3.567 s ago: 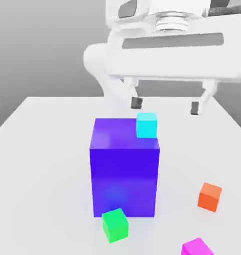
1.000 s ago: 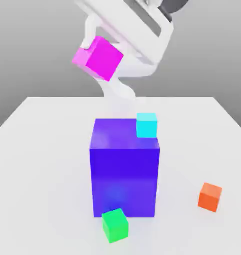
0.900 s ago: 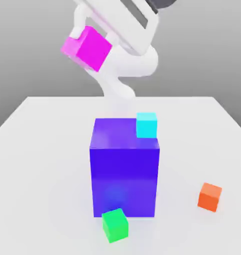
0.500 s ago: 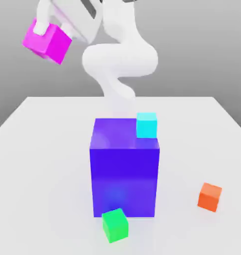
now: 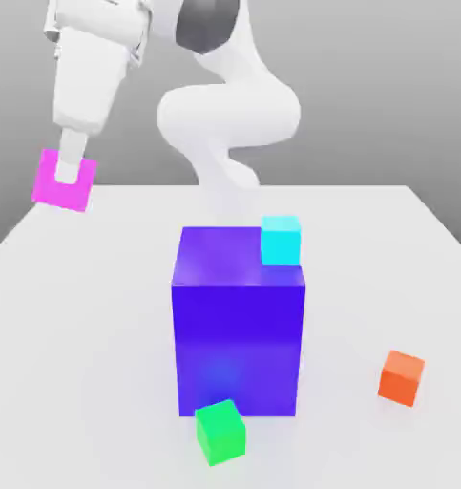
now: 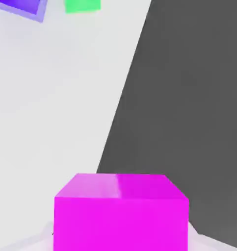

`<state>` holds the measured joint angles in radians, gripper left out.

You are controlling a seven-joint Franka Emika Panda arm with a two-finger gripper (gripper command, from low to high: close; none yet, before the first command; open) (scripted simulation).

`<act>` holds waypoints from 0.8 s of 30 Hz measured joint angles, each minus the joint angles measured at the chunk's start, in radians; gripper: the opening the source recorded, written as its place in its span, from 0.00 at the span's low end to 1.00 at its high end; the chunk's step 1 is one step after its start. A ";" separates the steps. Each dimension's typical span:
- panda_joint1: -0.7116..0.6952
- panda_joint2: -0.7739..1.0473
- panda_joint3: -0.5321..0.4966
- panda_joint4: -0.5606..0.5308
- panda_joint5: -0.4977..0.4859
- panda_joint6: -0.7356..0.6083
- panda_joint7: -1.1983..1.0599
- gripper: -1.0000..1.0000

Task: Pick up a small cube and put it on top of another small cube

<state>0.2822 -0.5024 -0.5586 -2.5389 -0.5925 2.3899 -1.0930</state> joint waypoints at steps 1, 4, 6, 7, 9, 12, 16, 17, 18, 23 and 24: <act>0.020 0.015 -0.022 -0.005 0.007 0.010 -0.053 0.00; 0.086 0.065 -0.089 -0.018 0.035 0.042 -0.214 0.00; 0.136 0.103 -0.133 -0.028 0.060 0.065 -0.325 0.00; 0.164 0.123 -0.157 -0.033 0.072 0.077 -0.380 0.00; 0.220 0.167 -0.199 -0.042 0.109 0.103 -0.498 0.00; 0.312 0.241 -0.259 -0.058 0.183 0.145 -0.686 0.00; 0.437 0.358 -0.313 -0.079 0.339 0.201 -0.976 0.00; 0.459 0.391 -0.312 -0.084 0.391 0.214 -1.057 0.00; 0.483 0.424 -0.307 -0.088 0.448 0.226 -1.142 0.00; 0.441 0.646 -0.149 -0.085 0.827 0.337 -1.519 0.00; 0.395 0.693 -0.090 -0.080 0.901 0.368 -1.575 0.00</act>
<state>0.6776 0.1906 -0.6485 -2.6189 0.3089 2.7576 -2.6684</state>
